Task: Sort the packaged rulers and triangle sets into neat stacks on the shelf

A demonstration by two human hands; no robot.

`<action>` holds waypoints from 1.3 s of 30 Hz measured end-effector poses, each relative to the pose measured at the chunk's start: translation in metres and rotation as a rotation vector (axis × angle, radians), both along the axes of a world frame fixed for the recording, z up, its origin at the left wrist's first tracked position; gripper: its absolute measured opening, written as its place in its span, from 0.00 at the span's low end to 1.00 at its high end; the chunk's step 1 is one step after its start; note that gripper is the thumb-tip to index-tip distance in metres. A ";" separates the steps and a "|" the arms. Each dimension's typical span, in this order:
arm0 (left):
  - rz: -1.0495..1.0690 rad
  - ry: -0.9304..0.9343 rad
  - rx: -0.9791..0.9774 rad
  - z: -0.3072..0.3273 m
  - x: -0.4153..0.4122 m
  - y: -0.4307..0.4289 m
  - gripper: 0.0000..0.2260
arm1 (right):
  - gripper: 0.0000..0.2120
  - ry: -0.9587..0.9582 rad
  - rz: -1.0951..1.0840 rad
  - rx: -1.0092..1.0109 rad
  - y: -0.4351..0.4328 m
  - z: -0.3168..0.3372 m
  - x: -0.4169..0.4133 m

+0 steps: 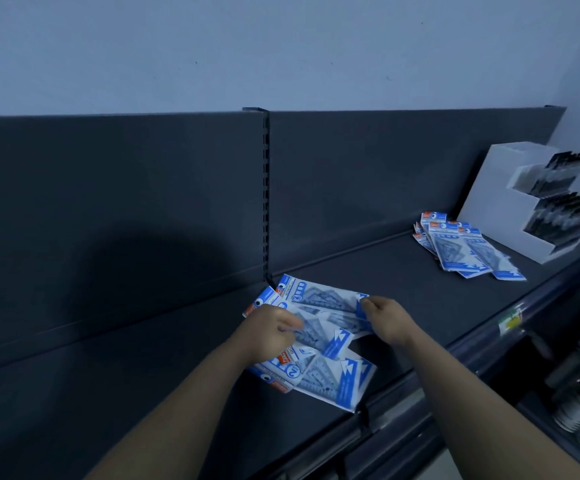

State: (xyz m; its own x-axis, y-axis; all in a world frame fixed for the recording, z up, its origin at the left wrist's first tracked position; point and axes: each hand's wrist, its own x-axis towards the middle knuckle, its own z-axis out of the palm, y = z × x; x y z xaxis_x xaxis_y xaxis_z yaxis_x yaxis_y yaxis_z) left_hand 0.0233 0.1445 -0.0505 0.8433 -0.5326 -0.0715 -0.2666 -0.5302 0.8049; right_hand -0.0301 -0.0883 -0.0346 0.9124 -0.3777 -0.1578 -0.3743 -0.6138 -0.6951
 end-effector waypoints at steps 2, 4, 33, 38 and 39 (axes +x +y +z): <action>0.214 -0.082 0.061 0.000 0.002 0.005 0.15 | 0.15 0.012 0.037 -0.024 0.000 -0.002 0.002; 0.344 -0.199 0.280 -0.002 0.002 0.013 0.23 | 0.26 0.060 0.111 -0.052 0.004 -0.005 0.008; 0.443 0.227 0.374 0.009 -0.023 0.020 0.33 | 0.23 0.320 0.284 -0.117 0.038 0.016 -0.031; 0.416 0.355 0.087 0.008 -0.025 0.016 0.11 | 0.30 0.296 0.198 -0.192 0.048 0.006 -0.035; 0.403 0.406 0.036 0.008 -0.027 0.014 0.12 | 0.33 0.308 0.184 -0.162 0.048 0.005 -0.034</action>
